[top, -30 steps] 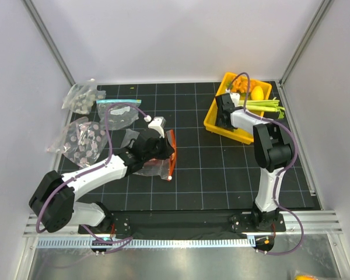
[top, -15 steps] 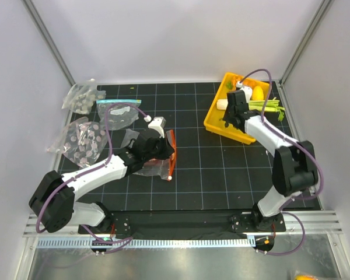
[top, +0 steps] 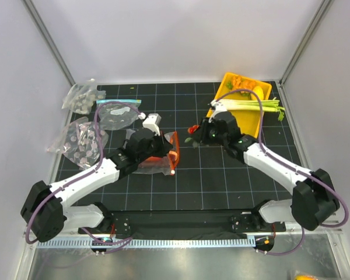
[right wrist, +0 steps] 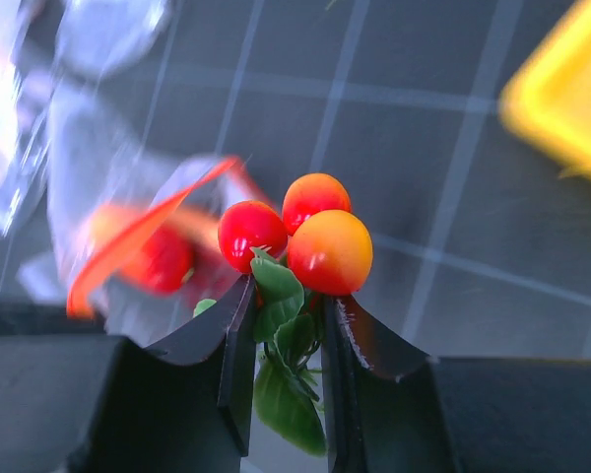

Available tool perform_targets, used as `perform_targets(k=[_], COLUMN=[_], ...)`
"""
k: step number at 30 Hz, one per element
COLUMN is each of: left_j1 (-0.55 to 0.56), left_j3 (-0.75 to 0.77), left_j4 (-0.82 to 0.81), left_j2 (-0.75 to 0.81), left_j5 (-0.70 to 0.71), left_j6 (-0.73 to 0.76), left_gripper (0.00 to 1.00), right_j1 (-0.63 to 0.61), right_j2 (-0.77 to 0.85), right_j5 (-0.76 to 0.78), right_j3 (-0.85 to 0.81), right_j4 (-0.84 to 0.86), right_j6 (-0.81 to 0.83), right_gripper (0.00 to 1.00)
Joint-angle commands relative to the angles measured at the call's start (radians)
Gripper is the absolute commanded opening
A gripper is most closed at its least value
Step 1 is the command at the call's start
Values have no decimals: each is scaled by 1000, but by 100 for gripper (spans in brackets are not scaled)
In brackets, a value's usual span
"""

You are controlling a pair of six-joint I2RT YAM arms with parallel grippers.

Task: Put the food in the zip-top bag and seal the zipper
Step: Place the fake vegetable in the zipper food storage bag.

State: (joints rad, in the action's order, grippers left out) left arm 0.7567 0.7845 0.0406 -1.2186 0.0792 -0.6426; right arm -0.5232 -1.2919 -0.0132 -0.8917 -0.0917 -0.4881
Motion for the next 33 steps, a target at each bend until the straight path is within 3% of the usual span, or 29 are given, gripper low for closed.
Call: perform_targets(k=[1, 4, 12, 16, 23, 28, 33], left_j1=[-3, -5, -5, -3, -5, -5, -5], left_j3=[12, 10, 16, -2, -14, -33, -47], left_j4=[-19, -10, 18, -4, -191, -220, -240], left_j2=[40, 48, 120, 163, 122, 140, 153], left_j5=[24, 33, 8, -60, -396, -418, -409], left_j6=[20, 20, 18, -3, -104, -124, -132], left_gripper=[0, 0, 0, 0, 0, 0, 0], right_j1=[-47, -83, -161, -221, -281, -317, -343], right_j2=[-59, -176, -279, -282, -189, -118, -159], right_j5=[-172, -266, -416, -400, -288, -188, -128], right_j3=[8, -9, -36, -18, 121, 208, 214], right_j4=[133, 183, 314, 404, 639, 715, 741], right_j6=[-23, -49, -80, -67, -60, -34, -33], right_gripper=[11, 11, 11, 11, 11, 21, 21])
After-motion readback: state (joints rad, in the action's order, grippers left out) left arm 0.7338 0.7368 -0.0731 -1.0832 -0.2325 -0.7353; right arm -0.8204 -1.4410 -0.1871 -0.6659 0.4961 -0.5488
